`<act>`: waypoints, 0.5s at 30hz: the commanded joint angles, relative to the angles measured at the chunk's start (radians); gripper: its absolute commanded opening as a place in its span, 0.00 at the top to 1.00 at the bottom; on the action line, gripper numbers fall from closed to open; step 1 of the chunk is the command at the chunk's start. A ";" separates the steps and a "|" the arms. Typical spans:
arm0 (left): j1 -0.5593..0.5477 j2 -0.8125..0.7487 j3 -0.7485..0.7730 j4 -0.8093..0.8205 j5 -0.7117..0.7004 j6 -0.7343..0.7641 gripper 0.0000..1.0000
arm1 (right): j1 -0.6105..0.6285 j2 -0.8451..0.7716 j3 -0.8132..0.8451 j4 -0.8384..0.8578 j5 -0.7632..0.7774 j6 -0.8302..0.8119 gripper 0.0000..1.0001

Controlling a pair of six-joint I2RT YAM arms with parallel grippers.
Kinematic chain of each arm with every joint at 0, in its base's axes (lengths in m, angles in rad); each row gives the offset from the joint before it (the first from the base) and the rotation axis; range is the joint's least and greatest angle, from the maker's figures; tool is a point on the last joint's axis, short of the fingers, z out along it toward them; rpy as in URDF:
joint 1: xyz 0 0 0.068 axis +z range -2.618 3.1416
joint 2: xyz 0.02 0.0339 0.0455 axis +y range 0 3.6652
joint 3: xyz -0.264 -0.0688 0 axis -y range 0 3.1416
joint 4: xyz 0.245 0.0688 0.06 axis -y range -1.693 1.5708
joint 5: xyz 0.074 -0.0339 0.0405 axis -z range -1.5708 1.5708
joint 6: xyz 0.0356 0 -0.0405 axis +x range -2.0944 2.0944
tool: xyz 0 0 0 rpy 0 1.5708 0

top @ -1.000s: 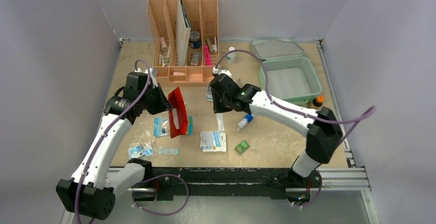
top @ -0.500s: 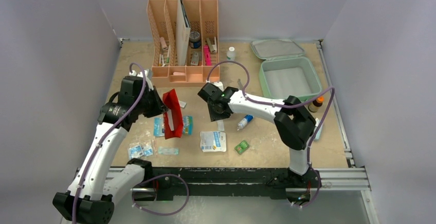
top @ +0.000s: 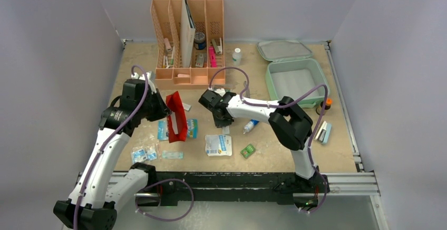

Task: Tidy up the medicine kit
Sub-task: Pick up the medical item at the center of the board.

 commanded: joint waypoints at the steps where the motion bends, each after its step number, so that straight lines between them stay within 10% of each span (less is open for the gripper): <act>1: -0.004 -0.017 0.023 0.007 0.001 0.013 1.00 | 0.004 0.008 0.023 -0.052 0.046 0.017 0.84; 5: -0.004 -0.014 0.020 0.010 0.001 0.014 1.00 | 0.004 -0.001 0.017 -0.051 0.061 -0.007 0.99; 15: -0.004 0.004 0.019 0.024 -0.004 0.002 1.00 | -0.001 -0.115 -0.041 0.062 -0.006 -0.057 1.00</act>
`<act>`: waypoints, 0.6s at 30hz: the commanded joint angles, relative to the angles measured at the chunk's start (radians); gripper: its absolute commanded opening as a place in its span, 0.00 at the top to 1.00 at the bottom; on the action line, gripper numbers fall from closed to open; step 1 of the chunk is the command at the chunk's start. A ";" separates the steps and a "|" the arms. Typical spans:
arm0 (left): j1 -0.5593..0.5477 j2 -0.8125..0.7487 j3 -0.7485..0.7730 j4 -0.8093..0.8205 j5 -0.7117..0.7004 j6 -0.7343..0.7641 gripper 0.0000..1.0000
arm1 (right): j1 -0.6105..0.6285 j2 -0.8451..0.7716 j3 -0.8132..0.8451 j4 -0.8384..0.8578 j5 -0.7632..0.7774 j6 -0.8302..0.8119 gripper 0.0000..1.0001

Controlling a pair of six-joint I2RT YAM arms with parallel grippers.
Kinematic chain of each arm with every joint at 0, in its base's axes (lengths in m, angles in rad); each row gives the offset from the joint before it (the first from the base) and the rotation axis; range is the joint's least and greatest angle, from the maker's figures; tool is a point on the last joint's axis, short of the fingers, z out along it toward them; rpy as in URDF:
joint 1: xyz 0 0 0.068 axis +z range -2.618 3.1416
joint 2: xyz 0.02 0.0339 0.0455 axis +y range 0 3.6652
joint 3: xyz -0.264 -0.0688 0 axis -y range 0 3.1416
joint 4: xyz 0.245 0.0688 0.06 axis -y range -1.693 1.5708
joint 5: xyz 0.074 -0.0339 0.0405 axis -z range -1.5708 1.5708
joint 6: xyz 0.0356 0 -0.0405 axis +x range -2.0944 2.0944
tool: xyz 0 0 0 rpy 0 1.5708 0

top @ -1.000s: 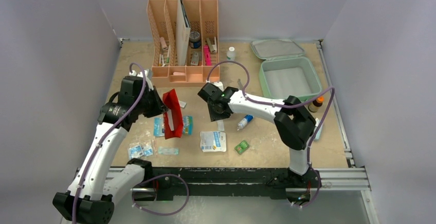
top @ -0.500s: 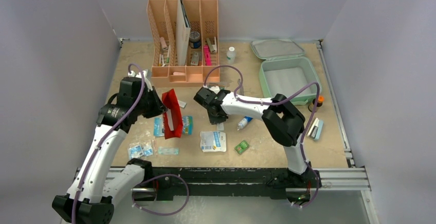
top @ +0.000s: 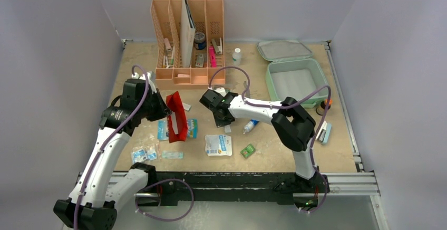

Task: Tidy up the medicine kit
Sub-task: Pick up the medical item at the center of the board, then place the medical item at the medicine pouch.

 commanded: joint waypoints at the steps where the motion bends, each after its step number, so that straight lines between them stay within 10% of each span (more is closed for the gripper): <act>1: -0.004 0.000 0.017 0.028 -0.001 0.002 1.00 | -0.006 -0.119 -0.037 0.058 -0.033 -0.025 1.00; 18: -0.004 0.022 -0.022 0.066 0.037 -0.022 1.00 | -0.026 -0.311 -0.082 0.135 -0.189 -0.006 1.00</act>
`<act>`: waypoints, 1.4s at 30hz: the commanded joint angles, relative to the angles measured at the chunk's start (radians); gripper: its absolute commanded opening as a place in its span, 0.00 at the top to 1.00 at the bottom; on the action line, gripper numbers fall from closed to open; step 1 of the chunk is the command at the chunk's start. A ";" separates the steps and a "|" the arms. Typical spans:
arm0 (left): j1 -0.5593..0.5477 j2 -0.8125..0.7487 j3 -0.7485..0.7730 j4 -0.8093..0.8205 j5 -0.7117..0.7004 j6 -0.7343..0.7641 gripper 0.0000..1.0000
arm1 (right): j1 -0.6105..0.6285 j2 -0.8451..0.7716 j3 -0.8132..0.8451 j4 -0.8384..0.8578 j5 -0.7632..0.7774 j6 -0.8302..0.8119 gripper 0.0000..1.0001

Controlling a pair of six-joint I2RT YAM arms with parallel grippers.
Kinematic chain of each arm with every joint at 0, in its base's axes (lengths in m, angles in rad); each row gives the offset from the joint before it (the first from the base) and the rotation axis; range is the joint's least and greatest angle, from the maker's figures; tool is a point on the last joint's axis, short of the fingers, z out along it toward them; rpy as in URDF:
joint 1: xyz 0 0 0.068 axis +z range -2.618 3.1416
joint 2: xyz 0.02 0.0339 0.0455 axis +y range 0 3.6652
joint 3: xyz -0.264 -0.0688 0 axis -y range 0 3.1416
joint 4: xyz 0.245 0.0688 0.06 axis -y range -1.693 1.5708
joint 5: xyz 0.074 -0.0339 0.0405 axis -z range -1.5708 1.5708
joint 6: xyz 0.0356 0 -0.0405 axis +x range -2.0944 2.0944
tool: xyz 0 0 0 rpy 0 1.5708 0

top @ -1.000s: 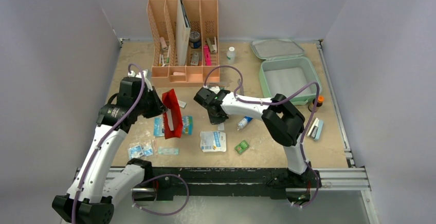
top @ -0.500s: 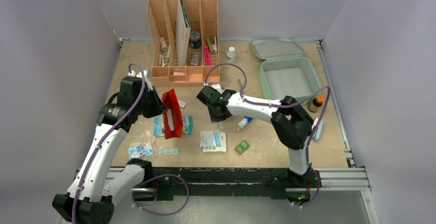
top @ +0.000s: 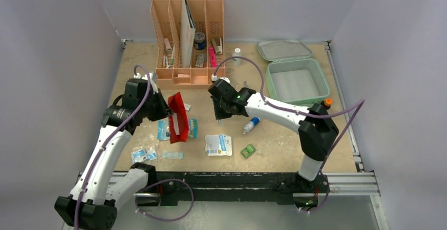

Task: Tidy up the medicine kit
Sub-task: Place the medical item at the medicine pouch.

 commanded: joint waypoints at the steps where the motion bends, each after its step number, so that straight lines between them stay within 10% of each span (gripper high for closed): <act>1: -0.004 0.011 -0.009 0.053 0.016 -0.019 1.00 | 0.000 -0.094 -0.007 0.022 -0.068 0.014 1.00; 24: -0.004 0.102 -0.016 0.204 0.190 -0.133 1.00 | 0.053 -0.329 -0.074 0.464 -0.399 0.285 1.00; 42: -0.004 0.054 0.005 0.216 0.312 -0.175 1.00 | 0.057 -0.199 -0.020 0.317 -0.323 0.282 1.00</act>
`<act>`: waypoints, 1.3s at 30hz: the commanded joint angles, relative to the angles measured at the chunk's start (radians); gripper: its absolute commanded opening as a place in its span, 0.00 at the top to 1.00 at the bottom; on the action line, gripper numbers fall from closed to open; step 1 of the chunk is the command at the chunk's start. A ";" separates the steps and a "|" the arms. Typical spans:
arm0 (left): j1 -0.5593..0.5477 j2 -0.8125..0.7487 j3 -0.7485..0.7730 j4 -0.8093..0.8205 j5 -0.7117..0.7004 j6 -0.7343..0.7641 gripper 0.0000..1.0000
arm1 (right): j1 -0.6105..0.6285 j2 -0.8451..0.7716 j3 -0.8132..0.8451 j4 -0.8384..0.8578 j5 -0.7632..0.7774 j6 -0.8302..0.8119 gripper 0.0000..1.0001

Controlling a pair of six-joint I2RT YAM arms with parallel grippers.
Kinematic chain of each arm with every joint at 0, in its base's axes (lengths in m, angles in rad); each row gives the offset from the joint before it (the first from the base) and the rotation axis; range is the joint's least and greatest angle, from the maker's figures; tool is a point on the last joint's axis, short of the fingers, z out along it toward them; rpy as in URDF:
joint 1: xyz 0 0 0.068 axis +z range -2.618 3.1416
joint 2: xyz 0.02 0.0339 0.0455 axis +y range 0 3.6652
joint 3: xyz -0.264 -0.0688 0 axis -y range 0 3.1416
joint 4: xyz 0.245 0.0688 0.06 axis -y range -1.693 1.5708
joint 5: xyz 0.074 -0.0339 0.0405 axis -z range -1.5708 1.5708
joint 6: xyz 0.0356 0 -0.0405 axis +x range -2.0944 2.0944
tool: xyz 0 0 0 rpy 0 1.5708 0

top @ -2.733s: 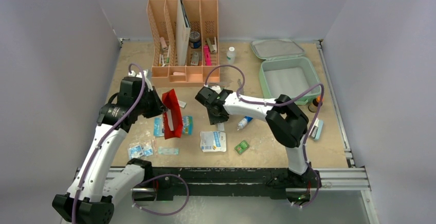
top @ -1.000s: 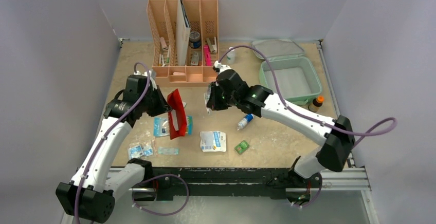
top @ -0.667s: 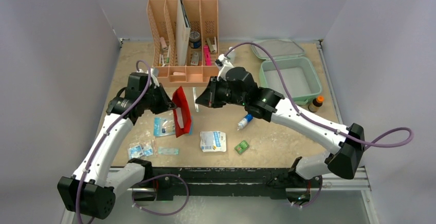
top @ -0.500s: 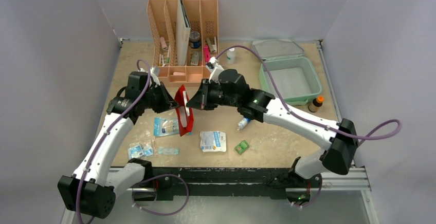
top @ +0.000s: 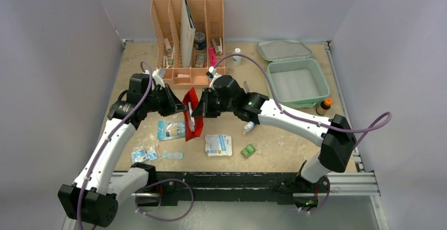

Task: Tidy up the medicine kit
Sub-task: Place the medical item at the medicine pouch.

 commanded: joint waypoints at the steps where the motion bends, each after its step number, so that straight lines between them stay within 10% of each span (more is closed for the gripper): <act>1: -0.004 -0.027 0.032 0.051 0.035 -0.025 1.00 | -0.001 -0.001 0.047 -0.041 0.029 0.011 1.00; 10: -0.004 -0.019 0.021 0.028 -0.003 -0.012 1.00 | -0.001 -0.011 0.100 -0.105 -0.022 -0.045 0.75; 27: -0.003 -0.085 0.099 -0.282 -0.716 -0.081 1.00 | -0.023 -0.032 0.177 -0.212 0.085 -0.287 0.66; 39: -0.003 -0.202 0.181 -0.305 -0.843 -0.046 1.00 | -0.027 0.290 0.317 -0.102 0.253 -0.624 0.64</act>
